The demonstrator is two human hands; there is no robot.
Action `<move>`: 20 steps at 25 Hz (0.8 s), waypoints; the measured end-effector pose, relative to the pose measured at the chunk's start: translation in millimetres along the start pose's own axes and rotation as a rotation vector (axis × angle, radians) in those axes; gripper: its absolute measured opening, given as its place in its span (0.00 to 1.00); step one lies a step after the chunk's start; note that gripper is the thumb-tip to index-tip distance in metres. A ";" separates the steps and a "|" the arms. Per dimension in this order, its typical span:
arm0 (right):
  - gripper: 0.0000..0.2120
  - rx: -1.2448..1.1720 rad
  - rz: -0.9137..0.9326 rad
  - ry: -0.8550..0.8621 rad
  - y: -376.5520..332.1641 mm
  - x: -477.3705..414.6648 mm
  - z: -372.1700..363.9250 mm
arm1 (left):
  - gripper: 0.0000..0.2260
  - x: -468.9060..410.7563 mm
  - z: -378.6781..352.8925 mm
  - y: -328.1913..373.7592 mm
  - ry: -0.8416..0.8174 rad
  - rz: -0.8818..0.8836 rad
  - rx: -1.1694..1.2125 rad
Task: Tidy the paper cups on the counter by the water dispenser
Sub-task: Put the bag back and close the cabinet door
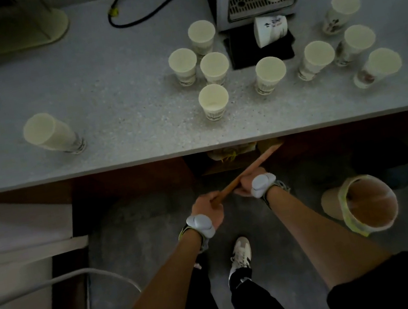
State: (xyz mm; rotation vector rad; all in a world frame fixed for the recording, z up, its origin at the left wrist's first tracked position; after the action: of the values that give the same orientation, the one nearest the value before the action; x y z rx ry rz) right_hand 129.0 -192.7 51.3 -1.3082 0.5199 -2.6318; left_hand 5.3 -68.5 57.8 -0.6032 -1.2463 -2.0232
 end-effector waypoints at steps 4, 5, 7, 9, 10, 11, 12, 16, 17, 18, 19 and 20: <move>0.20 0.122 0.059 -0.029 -23.2 -5.2 4.8 | 0.19 -12.8 21.8 -2.9 0.152 0.039 -0.027; 0.20 0.122 0.060 -0.038 -24.9 -7.0 4.6 | 0.19 -14.3 25.7 -3.9 0.174 0.063 -0.025; 0.18 -0.012 0.048 -0.030 -33.8 -9.9 5.4 | 0.20 -19.2 32.8 -5.3 0.196 0.101 -0.005; 0.11 -0.236 -0.023 -0.062 -34.8 -22.8 -0.2 | 0.22 -25.4 40.4 -3.9 0.213 0.109 0.009; 0.08 -0.353 -0.050 -0.067 -36.0 -26.9 -1.0 | 0.23 -28.8 44.5 -2.8 0.220 0.112 0.015; 0.09 -0.479 -0.077 -0.047 -36.8 -29.8 -0.2 | 0.23 -32.0 48.6 -1.5 0.225 0.118 0.020; 0.11 -0.616 -0.113 -0.061 -36.8 -31.5 -3.3 | 0.23 -35.2 52.2 0.1 0.229 0.123 0.023; 0.09 -1.066 -0.239 -0.164 -44.5 -38.4 -16.5 | 0.23 -50.2 63.9 8.7 0.237 0.128 0.093; 0.13 -1.040 -0.234 -0.146 -45.6 -40.3 -16.3 | 0.23 -53.4 65.7 10.5 0.241 0.124 0.115; 0.17 -0.973 -0.217 -0.114 -45.0 -45.6 -15.5 | 0.24 -56.6 67.1 12.5 0.242 0.116 0.129; 0.20 -0.871 -0.194 -0.067 -44.1 -49.9 -13.1 | 0.25 -59.7 68.3 14.2 0.241 0.105 0.136; 0.22 -0.787 -0.175 -0.026 -43.0 -54.3 -10.8 | 0.28 -61.9 69.7 15.8 0.239 0.094 0.140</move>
State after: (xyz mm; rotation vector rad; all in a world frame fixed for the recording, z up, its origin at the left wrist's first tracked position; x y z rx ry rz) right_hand 154.0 -134.5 21.2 -1.6166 1.6171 -2.6226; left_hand 60.7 8.0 55.1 -0.3353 -1.1810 -1.8505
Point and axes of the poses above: each hand's wrist, its own x-axis away from the middle knuckle, its own z-axis out of the back of the hand, y = z × x, the point moved 7 cm from there along -x, towards the middle knuckle, and after that the axes turned 6 degrees about x, right-handed, at the moved point
